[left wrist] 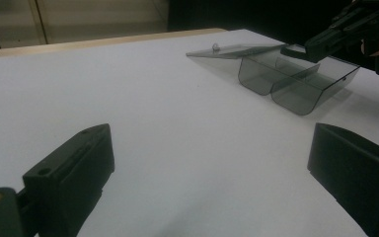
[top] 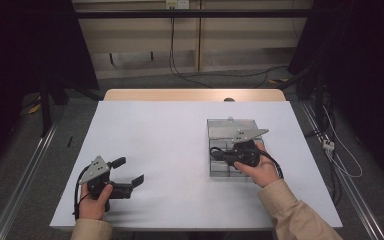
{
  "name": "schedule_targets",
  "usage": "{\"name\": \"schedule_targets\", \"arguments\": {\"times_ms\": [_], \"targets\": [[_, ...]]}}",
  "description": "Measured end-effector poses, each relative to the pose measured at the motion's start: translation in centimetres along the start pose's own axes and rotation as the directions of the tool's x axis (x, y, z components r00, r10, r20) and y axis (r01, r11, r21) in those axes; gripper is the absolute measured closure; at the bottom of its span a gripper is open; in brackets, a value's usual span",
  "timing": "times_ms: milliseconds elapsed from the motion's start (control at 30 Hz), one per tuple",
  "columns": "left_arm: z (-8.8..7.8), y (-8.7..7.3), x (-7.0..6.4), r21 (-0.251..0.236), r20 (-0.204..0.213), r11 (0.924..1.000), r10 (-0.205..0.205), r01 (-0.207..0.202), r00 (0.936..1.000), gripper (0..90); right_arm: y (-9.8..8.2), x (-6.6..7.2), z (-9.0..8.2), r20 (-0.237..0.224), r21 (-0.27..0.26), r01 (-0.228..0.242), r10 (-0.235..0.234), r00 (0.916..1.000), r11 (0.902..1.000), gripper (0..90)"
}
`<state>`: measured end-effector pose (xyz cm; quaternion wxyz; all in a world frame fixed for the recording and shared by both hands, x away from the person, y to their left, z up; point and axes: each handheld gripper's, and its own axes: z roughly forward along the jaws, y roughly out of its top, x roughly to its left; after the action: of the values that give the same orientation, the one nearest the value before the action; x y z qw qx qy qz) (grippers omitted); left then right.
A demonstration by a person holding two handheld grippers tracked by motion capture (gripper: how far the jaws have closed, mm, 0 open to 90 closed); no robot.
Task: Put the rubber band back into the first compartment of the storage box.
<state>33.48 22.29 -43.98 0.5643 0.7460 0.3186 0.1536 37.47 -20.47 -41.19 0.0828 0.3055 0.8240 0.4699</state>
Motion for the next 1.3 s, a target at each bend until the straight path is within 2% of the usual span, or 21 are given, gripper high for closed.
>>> {"name": "schedule_targets", "arguments": {"times_ms": [467, 1300], "targets": [[0.1, 0.0, 0.0, -0.001, 0.003, 1.0, -0.004, 0.004, 1.0, 3.6, -0.1, -0.6, 0.3, 0.011, -0.001, -0.015, 0.015, 0.9998, 0.9999, 89.0], [0.1, 0.0, 0.0, 0.001, 0.006, 1.0, -0.005, 0.005, 1.0, 3.6, -0.6, -2.0, 1.0, 0.058, 0.029, -0.041, 0.039, 0.9975, 0.9987, 88.9]]}}
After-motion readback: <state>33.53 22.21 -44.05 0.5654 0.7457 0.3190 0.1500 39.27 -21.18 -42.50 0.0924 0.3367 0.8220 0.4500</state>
